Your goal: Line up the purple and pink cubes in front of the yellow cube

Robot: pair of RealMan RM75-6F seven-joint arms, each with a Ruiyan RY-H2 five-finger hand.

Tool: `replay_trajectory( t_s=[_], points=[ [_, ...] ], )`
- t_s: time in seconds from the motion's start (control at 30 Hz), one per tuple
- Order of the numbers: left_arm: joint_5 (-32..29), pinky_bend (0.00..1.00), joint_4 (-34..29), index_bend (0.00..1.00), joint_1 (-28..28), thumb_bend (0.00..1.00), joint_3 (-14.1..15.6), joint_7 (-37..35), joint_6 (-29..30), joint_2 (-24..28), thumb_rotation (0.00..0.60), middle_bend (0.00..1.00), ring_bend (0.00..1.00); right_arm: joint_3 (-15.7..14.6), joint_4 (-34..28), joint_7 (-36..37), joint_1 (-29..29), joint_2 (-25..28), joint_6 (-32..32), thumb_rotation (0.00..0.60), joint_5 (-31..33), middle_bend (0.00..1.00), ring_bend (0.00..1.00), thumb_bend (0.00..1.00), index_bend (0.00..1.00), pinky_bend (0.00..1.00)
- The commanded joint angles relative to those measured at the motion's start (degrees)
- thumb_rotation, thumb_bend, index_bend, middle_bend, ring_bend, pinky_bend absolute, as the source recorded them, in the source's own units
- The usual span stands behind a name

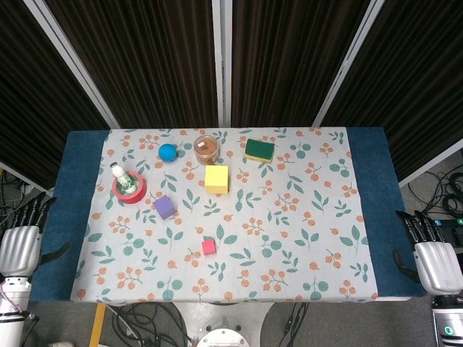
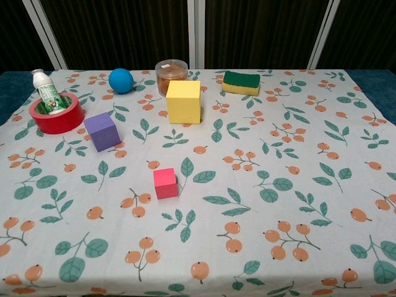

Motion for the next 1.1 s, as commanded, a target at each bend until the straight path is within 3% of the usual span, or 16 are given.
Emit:
replay_trajectory(
  t_s=[0.03, 0.47, 0.73, 0.87, 1.1],
  points=[
    [0.1, 0.11, -0.5, 0.14, 0.1, 0.23, 0.3, 0.1, -0.2, 0.2, 0.600, 0.05, 0.05, -0.1, 0.4, 0.4, -0.2, -0.1, 0.3, 0.600, -0.1, 0.11, 0.00, 0.37, 0.01, 0.10],
    [2.8, 0.13, -1.8, 0.14, -1.7, 0.20, 0.6, -0.1, -2.0, 1.4, 0.600, 0.05, 0.05, -0.3, 1.9, 2.3, -0.7, 0.1, 1.3, 0.600, -0.7, 0.10, 0.00, 0.36, 0.01, 0.10],
    [12.2, 0.15, 4.5, 0.22, -12.8, 0.15, -2.1, -4.5, -9.7, 0.8, 0.600, 0.09, 0.05, 0.4, 1.0, 1.1, 0.4, 1.0, 1.0, 0.600, -1.4, 0.10, 0.00, 0.36, 0.01, 0.10],
    [16.9, 0.15, 10.7, 0.30, -19.7, 0.15, -2.4, -8.1, -14.8, -2.1, 0.600, 0.13, 0.06, 0.3, 0.6, 0.7, 0.5, 1.1, 0.7, 0.600, -1.3, 0.10, 0.00, 0.36, 0.01, 0.10],
    [21.2, 0.15, 22.7, 0.30, -30.7, 0.20, -1.8, -9.0, -23.5, -8.8, 0.600, 0.13, 0.06, 0.4, 0.2, 0.2, -0.1, 1.4, 1.2, 0.600, -0.6, 0.10, 0.00, 0.36, 0.01, 0.10]
  ],
)
